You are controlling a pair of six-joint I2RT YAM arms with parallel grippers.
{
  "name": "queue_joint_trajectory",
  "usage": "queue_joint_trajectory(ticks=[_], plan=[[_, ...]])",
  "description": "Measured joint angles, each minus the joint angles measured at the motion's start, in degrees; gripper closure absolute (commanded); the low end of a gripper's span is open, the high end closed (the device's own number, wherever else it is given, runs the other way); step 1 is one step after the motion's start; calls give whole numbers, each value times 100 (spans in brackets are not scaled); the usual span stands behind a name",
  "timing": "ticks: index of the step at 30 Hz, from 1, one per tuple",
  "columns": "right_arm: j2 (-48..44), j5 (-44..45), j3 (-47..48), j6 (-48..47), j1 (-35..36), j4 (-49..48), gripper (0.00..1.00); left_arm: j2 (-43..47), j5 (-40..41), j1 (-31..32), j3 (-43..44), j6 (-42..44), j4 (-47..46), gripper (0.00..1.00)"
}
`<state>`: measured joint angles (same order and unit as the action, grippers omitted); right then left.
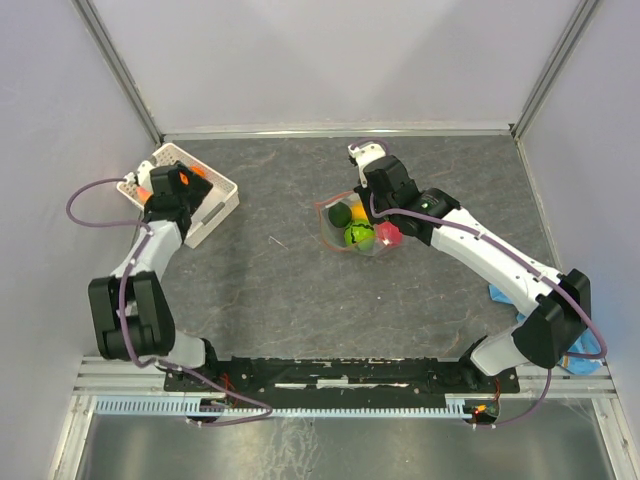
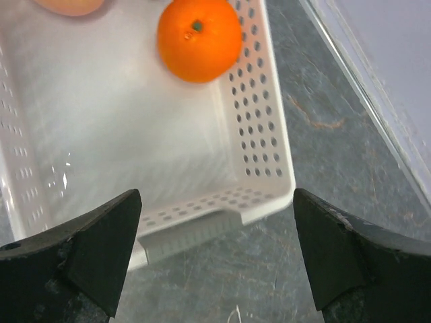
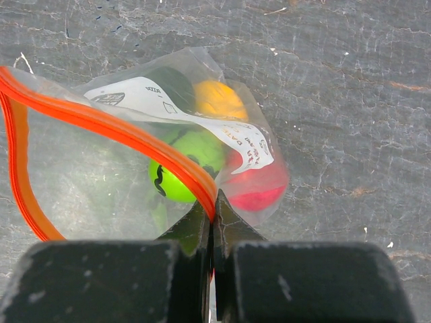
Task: Place the food in the zip-top bag and seal the zipper
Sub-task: Pick up the fake fruit from the bin.
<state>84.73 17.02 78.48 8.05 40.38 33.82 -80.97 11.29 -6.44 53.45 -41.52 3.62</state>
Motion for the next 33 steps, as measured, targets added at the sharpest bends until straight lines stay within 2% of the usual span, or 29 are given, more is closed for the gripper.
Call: queue_joint_trajectory(ticks=[5, 12, 21, 25, 33], plan=[[-46, 4, -24, 0, 0, 2, 99, -901, -555, -586, 308, -358, -304, 0], [-59, 35, -35, -2, -4, 2, 98, -1969, -1198, -1097, 874, -573, -686, 0], [-63, 129, -39, -39, -7, 4, 98, -3053, -1626, -1187, 1797, -579, -940, 1], [-61, 146, -39, -44, -7, 4, 99, -3473, -1786, -1187, 2179, -680, -1029, 4], [-50, 155, -39, -48, -17, 7, 98, -3783, -1937, -1189, 2288, -850, -1099, 14]])
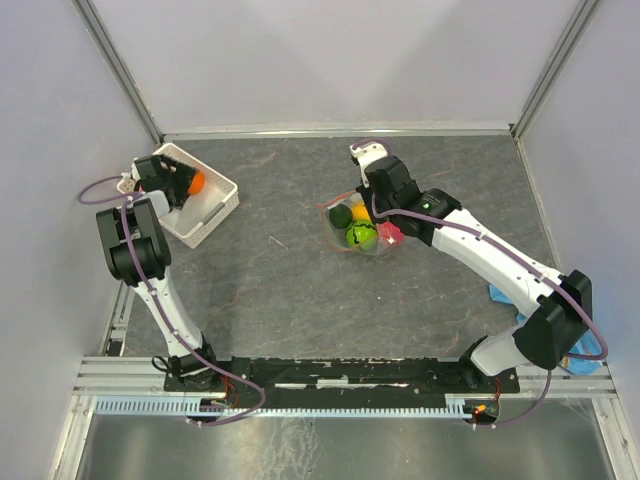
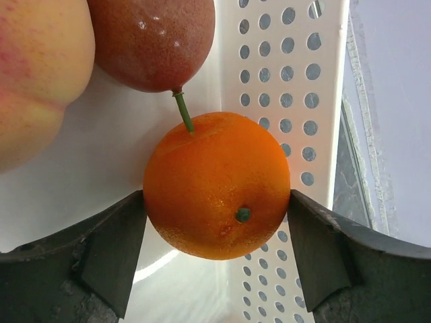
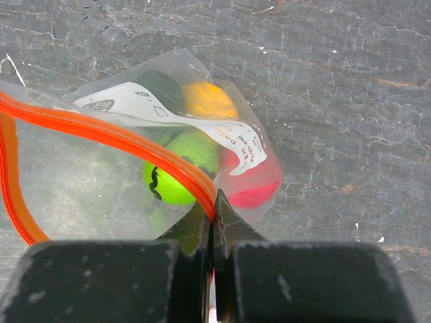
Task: Place the food in the zip-top bag and seal the zipper
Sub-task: Pick up the fake fruit from the bin.
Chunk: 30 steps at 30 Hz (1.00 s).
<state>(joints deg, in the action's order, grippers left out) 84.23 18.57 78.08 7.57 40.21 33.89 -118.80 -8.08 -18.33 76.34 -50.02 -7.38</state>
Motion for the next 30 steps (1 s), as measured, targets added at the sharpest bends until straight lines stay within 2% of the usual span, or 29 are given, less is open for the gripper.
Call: queue_joint_trajectory(ticks=[5, 9, 18, 30], plan=[[7, 0, 0, -2, -7, 0, 98, -13, -7, -7, 0, -13, -4, 31], [9, -2, 0, -2, -11, -2, 98, -13, -66, -31, 0, -22, -9, 40], [7, -11, 0, 0, -11, -2, 98, 271, -111, -42, -293, 39, 28, 45], [7, -83, 0, 4, -11, -4, 98, 2337, -282, -57, -1635, 66, 127, 46]])
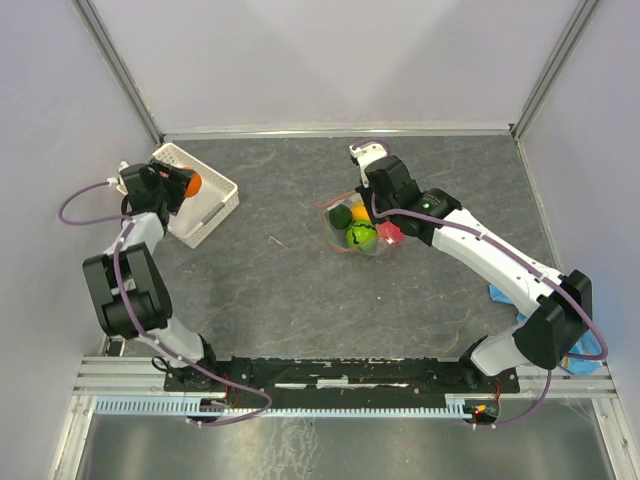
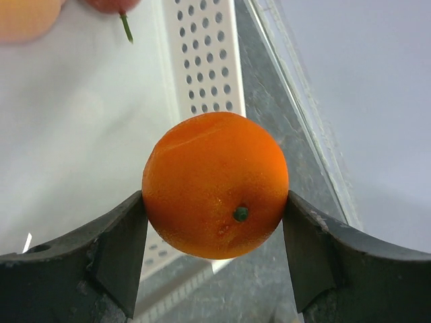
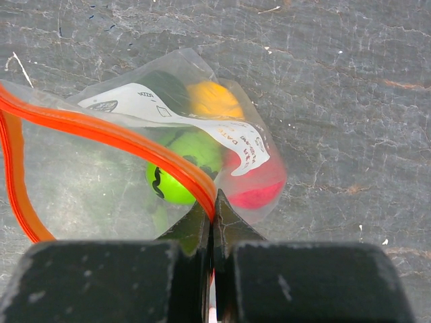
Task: Place the food in the zip-top bag and seal the zipper
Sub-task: Pick up the fake fruit from the bin.
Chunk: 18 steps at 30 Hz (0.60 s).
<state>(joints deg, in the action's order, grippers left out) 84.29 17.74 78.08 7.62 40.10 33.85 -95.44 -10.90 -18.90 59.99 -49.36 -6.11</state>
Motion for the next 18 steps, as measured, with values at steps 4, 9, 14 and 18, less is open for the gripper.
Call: queue_joint_trajectory(ticks=[4, 9, 14, 18], plan=[[-2, -85, 0, 4, 0, 0, 98, 741, -227, 59, -584, -11, -66, 46], [-2, -144, 0, 11, 0, -2, 98, 1576, -623, 369, -1335, -31, -184, 46], [-2, -184, 0, 24, -2, 2, 98, 2361, -966, 822, -1908, -33, -234, 46], [-2, -208, 0, 28, -2, 0, 98, 3005, -1248, 1119, -2218, -35, -313, 46]])
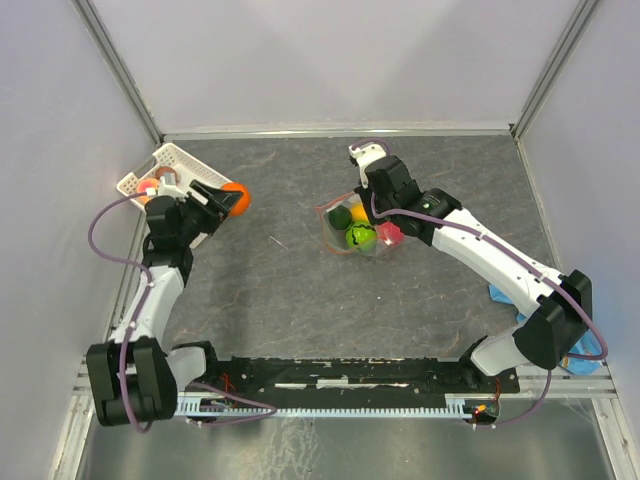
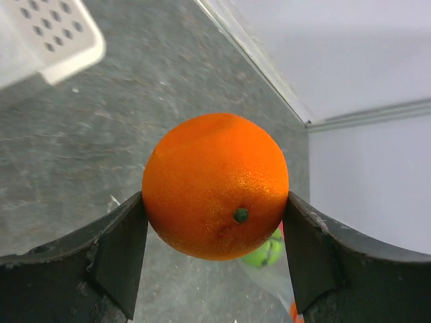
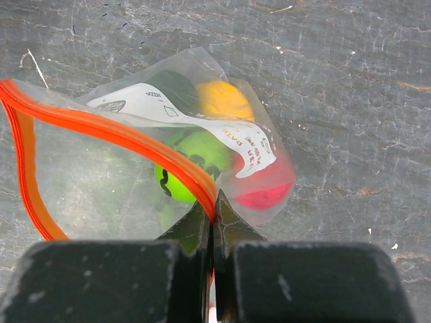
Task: Place the food in the zip-top bag and seal the zipper
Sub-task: Pick up the fake fruit from the bin, then place the fake fruit in the zipper food storage bag.
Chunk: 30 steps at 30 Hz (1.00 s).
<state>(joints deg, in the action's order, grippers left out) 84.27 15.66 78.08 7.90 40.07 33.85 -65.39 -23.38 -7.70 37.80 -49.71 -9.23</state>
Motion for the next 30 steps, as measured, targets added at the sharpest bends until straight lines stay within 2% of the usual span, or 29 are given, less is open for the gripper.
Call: queue_joint_trajectory(ticks=[11, 15, 24, 30], plan=[[-11, -24, -2, 61, 0, 2, 98, 1274, -481, 776, -372, -52, -83, 46], [-11, -24, -2, 79, 0, 2, 98, 1471, -476, 1344, -374, -59, -116, 46], [-11, -24, -2, 81, 0, 0, 98, 1429, -153, 3025, -372, -59, -337, 48], [-13, -33, -2, 81, -2, 2, 98, 876, 284, 4024, -173, 26, -501, 48]])
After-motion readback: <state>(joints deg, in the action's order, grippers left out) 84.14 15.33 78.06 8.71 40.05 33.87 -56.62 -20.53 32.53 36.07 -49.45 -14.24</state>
